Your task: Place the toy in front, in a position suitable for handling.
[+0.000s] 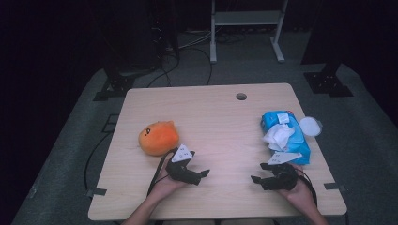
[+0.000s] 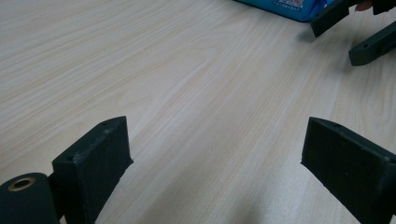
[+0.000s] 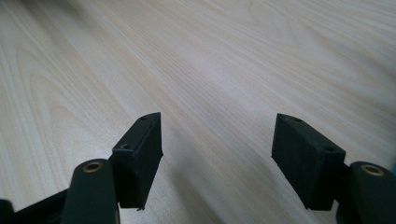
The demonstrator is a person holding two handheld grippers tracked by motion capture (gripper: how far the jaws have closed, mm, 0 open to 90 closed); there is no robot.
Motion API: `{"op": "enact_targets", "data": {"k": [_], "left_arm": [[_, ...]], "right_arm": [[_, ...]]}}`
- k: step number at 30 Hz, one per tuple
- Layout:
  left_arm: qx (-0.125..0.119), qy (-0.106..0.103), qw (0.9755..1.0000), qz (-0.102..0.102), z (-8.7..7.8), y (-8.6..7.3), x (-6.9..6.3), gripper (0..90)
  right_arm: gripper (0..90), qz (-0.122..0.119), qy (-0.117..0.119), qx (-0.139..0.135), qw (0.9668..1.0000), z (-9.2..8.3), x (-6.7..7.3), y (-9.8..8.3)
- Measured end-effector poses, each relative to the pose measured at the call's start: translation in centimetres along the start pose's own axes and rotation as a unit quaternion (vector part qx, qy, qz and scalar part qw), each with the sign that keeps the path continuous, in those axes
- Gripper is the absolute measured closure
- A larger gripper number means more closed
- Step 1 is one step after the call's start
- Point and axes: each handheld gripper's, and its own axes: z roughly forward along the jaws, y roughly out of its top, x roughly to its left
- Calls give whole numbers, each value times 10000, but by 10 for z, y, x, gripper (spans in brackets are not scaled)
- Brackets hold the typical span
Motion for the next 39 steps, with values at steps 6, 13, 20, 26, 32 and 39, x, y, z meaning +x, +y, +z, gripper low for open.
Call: {"op": "enact_targets", "data": {"k": [6,13,20,26,32,39], "left_arm": [[7,7,10000,72,0,2,0,71],[-35,71,9999,154,-11,10,1,72],[-187,198,9993,263,-40,28,11,75],[-333,339,9986,229,-59,35,24,74],[-791,835,9934,33,-97,49,58,74],[-756,1299,9886,-127,-112,47,87,73]], "right_arm": [[322,15,7,6,10000,1,-2,-1],[322,35,12,19,10000,1,-2,-1],[321,-47,-47,97,9999,4,3,0],[321,-51,-83,112,9999,4,3,1],[321,-1,-171,116,9998,2,2,-1],[321,-71,-187,124,9997,3,4,0]]}}
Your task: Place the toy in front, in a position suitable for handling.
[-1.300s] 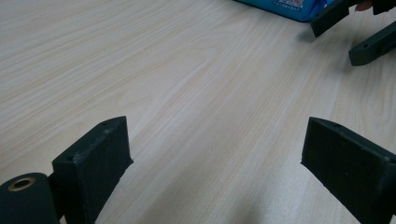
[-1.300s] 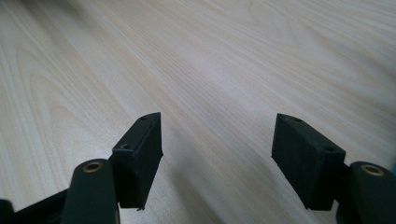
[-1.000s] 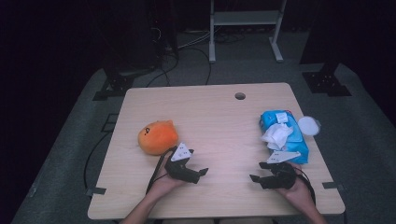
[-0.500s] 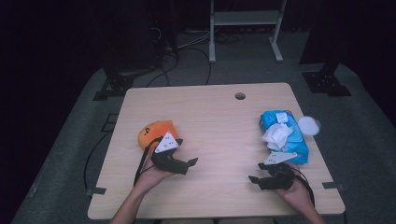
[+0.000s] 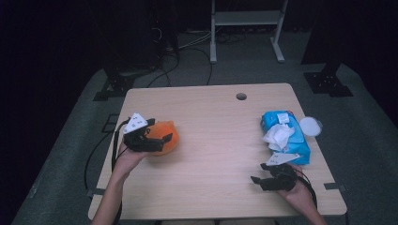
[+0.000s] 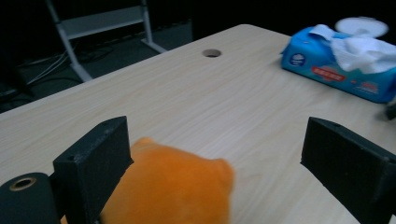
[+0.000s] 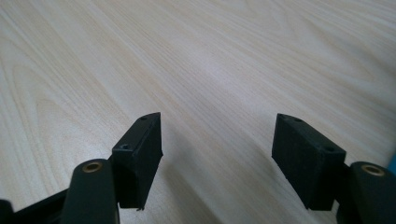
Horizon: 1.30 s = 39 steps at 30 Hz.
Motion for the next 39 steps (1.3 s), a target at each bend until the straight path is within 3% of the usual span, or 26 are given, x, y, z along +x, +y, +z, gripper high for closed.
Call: {"op": "enact_targets", "data": {"k": [5,9,11,14,15,16,18,23,27,31,39], "left_arm": [[83,250,9996,42,0,-7,16,74],[260,301,9990,-209,8,-22,31,74],[293,217,9989,-310,11,-30,34,84],[393,341,9982,-314,18,-42,38,98],[393,341,9982,-314,18,-42,38,102],[378,244,9978,-481,24,-51,40,105],[298,212,9977,-572,27,-56,39,105],[427,173,9972,-589,27,-58,37,132],[470,176,9972,-558,26,-62,36,156],[608,283,9970,-375,25,-63,30,222],[725,268,9965,-303,22,-63,29,390]], "right_arm": [[321,-26,12,45,10000,2,0,0],[321,-52,26,78,10000,3,2,0],[322,-74,37,98,9999,4,3,0],[323,-103,43,136,9998,6,3,0],[323,-109,51,149,9998,7,3,1],[323,-119,61,147,9998,7,3,1],[329,-180,40,128,9997,6,6,2],[328,-350,15,75,9994,5,13,5],[329,-353,-4,81,9993,5,11,4],[329,-278,-68,-23,9996,1,9,5],[328,-296,-95,-18,9995,0,9,5]]}}
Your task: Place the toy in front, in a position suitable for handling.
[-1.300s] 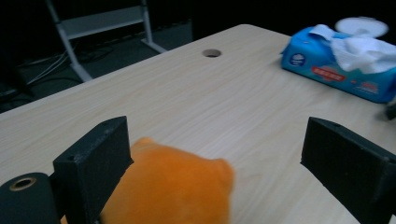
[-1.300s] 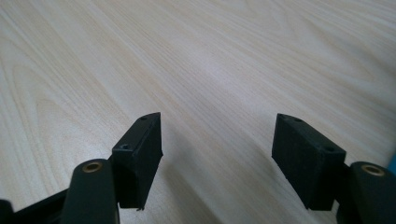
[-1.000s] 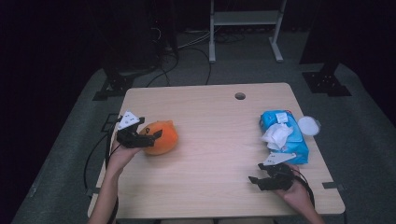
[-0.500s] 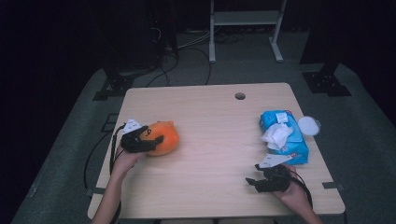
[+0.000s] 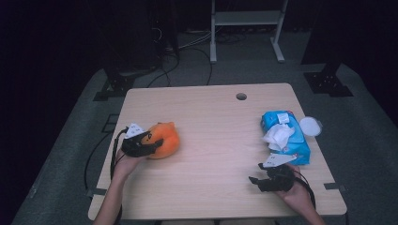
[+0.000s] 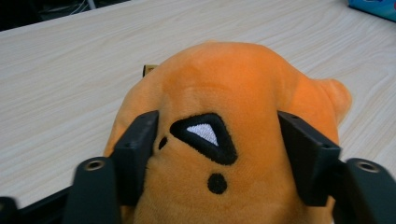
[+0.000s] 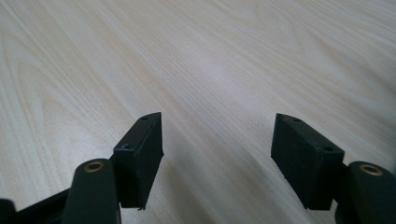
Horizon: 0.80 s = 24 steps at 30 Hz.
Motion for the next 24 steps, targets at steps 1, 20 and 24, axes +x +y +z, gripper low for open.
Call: {"op": "enact_targets", "data": {"k": [1,20,24], "left_arm": [[-8,-10,10000,-20,-1,0,0,406],[-453,-602,9928,-934,-15,8,8,479],[-543,-729,9921,-868,-18,14,2,479]], "right_arm": [[328,-10,2,-6,10000,0,0,0],[328,8,-20,-203,9998,-8,-1,1],[329,4,-25,-198,9998,-8,-2,1]]}}
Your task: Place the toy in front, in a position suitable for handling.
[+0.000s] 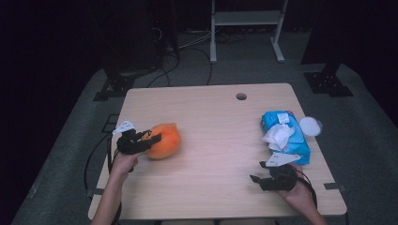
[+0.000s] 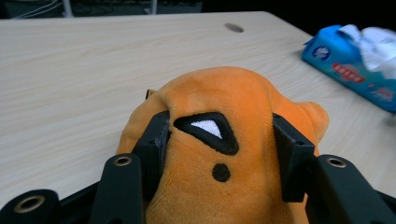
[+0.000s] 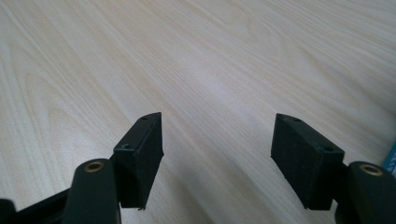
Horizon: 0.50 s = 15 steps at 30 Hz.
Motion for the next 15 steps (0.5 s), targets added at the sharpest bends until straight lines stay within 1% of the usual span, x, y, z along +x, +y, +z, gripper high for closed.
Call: {"op": "enact_targets", "data": {"k": [1,2,3,4,6,7,8,9,10,11,12,13,14,15], "left_arm": [[-84,-131,9999,-6,1,3,-6,481],[-84,-131,9999,-6,1,3,-6,481],[-116,-285,9995,50,3,7,-13,481],[-116,-285,9995,50,3,7,-13,481],[-146,-413,9989,152,5,11,-23,481],[-153,-541,9981,264,8,15,-34,481],[-160,-624,9974,328,10,17,-40,480],[-160,-624,9974,328,10,17,-40,480],[-157,-712,9965,401,12,18,-47,480],[-132,-859,9947,548,17,21,-61,480],[-132,-859,9947,548,17,21,-61,480],[-101,-1006,9925,681,24,23,-75,480],[-101,-1006,9925,681,24,23,-75,480],[-63,-1161,9902,774,31,23,-87,479]], "right_arm": [[328,5,4,-2,10000,0,0,0],[328,4,3,-4,10000,0,0,0],[328,10,4,-4,10000,0,0,0],[328,16,5,-8,10000,0,-1,0],[328,20,-4,-8,10000,0,-1,0],[328,37,-12,-26,10000,-1,-1,0],[328,58,-12,-35,10000,-1,-2,0],[328,58,-12,-35,10000,-1,-2,0],[328,55,-24,-44,10000,-2,-2,0],[329,82,-34,-67,9999,-3,-3,0],[329,82,-34,-67,9999,-3,-3,0],[328,91,-50,-81,9999,-4,-4,-1],[328,91,-50,-81,9999,-4,-4,-1],[328,131,-63,-118,9998,-5,-6,-1]]}}
